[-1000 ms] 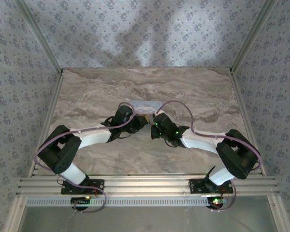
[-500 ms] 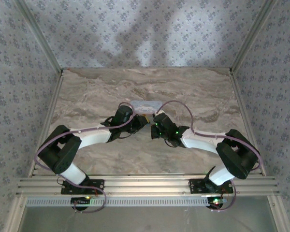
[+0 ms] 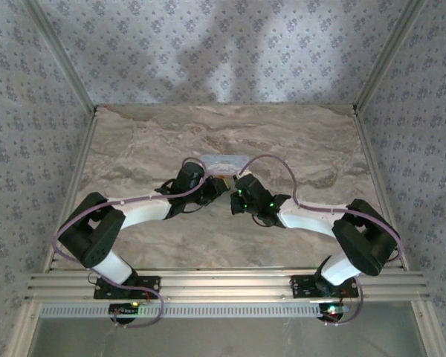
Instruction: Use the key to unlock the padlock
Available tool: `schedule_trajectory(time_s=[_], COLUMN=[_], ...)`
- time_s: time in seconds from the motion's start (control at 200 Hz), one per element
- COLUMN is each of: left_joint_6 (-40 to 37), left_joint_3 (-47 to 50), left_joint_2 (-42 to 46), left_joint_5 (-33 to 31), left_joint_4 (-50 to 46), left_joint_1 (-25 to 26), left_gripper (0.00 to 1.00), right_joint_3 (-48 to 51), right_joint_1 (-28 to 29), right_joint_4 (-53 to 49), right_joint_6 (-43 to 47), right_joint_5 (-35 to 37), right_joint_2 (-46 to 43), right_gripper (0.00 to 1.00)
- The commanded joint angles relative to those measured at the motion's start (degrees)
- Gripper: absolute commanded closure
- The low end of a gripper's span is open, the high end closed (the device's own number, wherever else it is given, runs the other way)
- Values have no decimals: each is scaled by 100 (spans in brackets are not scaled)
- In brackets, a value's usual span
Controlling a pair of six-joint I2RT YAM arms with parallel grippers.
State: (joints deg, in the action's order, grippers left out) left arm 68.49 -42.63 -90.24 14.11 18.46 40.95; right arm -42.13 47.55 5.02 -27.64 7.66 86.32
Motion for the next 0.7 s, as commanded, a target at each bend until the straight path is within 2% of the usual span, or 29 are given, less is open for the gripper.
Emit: schedule_trajectory(time_s=[0.0, 0.315, 0.695], left_joint_6=[53, 55, 54], left_joint_3=[-193, -184, -175], left_joint_2=[-48, -43, -38], left_joint_5=[-14, -22, -27], left_joint_4=[283, 281, 275], left_joint_1=[42, 39, 43], left_gripper=[89, 89, 89], right_joint_3=[33, -118, -231], right_joint_1=[37, 19, -24], right_joint_4=[108, -505, -385], right_joint_6=[-57, -176, -232], right_joint_5=[-24, 309, 167], right_joint_2=[-116, 29, 161], right_gripper=[100, 100, 100])
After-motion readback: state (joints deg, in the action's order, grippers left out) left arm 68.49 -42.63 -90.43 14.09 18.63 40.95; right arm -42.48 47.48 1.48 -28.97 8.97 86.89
